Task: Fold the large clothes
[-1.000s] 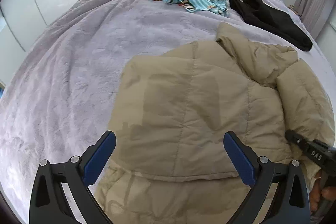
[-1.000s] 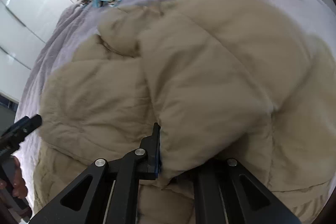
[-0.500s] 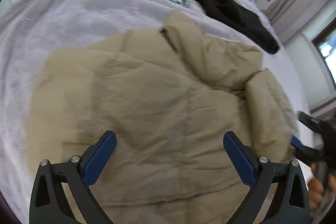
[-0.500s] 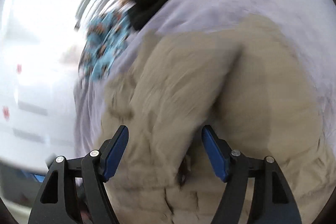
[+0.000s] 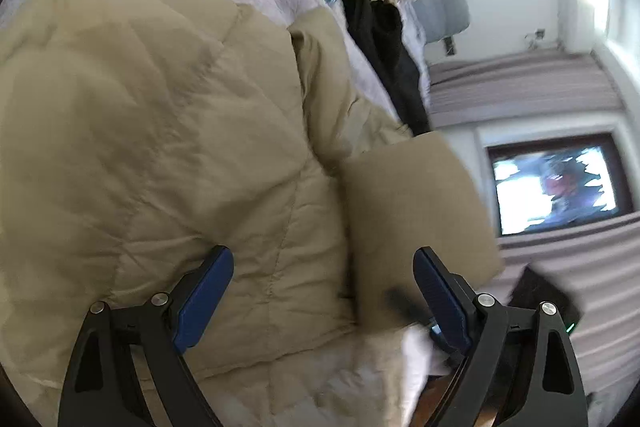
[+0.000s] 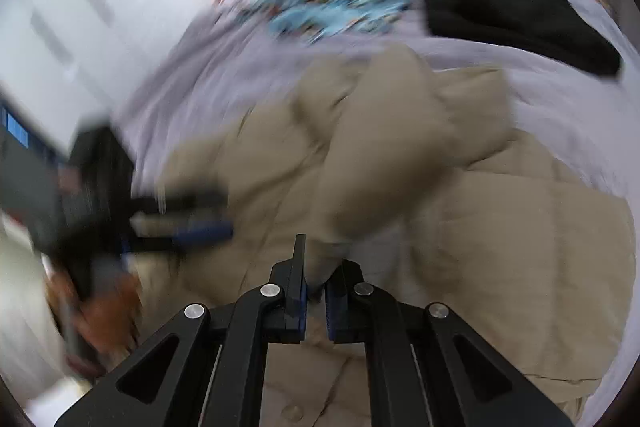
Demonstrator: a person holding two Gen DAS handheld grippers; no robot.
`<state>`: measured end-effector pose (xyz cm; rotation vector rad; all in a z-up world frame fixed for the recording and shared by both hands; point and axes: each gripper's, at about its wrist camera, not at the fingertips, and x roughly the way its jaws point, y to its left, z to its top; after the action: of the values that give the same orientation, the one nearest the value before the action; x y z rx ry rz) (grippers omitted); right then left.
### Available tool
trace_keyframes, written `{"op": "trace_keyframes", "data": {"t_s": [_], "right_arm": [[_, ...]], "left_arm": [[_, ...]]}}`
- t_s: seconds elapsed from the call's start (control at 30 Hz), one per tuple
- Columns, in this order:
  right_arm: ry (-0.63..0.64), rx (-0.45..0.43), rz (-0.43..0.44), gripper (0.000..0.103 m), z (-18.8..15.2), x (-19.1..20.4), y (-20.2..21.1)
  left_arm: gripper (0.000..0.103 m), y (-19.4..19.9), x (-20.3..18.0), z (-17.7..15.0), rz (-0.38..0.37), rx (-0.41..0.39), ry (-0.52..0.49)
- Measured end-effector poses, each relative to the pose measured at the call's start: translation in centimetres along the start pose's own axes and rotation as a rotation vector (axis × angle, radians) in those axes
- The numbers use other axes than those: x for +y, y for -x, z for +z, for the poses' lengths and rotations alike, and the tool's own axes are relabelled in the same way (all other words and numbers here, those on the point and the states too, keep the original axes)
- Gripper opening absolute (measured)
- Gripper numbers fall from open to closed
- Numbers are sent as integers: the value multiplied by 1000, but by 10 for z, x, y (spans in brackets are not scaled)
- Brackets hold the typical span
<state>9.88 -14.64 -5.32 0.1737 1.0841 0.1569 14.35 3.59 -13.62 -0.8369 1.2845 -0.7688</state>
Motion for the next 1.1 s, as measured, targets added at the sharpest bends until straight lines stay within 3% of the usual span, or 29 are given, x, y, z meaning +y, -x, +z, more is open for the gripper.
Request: {"op": "trace_keyframes", "data": {"t_s": [0.13, 0.23, 0.3, 0.33, 0.37, 0.43, 0.5, 0.57, 0.6, 0.63, 0.67, 0.7, 0.73, 0.8, 0.87, 1.0, 1.1], "right_arm": [[86, 107, -40, 8, -23, 25, -28], [132, 149, -81, 18, -33, 34, -36], [140, 157, -73, 41, -35, 36, -35], [132, 158, -62, 64, -35, 35, -33], [123, 151, -52, 76, -36, 32, -29], [85, 125, -29, 76, -38, 23, -15], [29, 116, 2, 76, -44, 6, -2], [-78, 103, 56, 76, -56, -19, 13], [-120, 101, 77, 76, -61, -28, 19], [-175, 99, 103, 76, -70, -40, 26], [-246, 99, 141, 76, -81, -55, 33], [-292, 102, 168, 76, -82, -66, 31], [-361, 103, 213, 70, -92, -79, 34], [-431, 113, 248, 26, -99, -92, 30], [-480, 92, 216, 15, -105, -106, 30], [-505, 17, 80, 12, -107, -128, 38], [-538, -51, -110, 12, -106, -160, 53]], "left_arm": [[92, 1, -1, 3, -59, 12, 15], [92, -2, -3, 3, -90, 32, 20], [92, -3, -3, 4, -103, 45, 23], [92, -2, -3, 3, -110, 52, 22], [92, -3, -4, 3, -118, 61, 17], [92, -6, -7, 3, -104, 75, -2], [92, -15, -9, 5, -45, 93, -23], [92, -29, -15, 5, 67, 129, -55], [76, -32, -16, 3, 98, 138, -71], [34, -39, -20, 2, 126, 156, -92], [14, -48, -25, 1, 160, 190, -105], [9, -50, -26, 0, 177, 193, -107], [9, -52, -33, 1, 179, 183, -117], [9, -47, -59, 1, 127, 142, -164], [9, -36, -87, 5, 61, 90, -196], [9, -7, -133, 18, -16, -12, -273], [9, 8, -129, 22, 16, -39, -288]]}}
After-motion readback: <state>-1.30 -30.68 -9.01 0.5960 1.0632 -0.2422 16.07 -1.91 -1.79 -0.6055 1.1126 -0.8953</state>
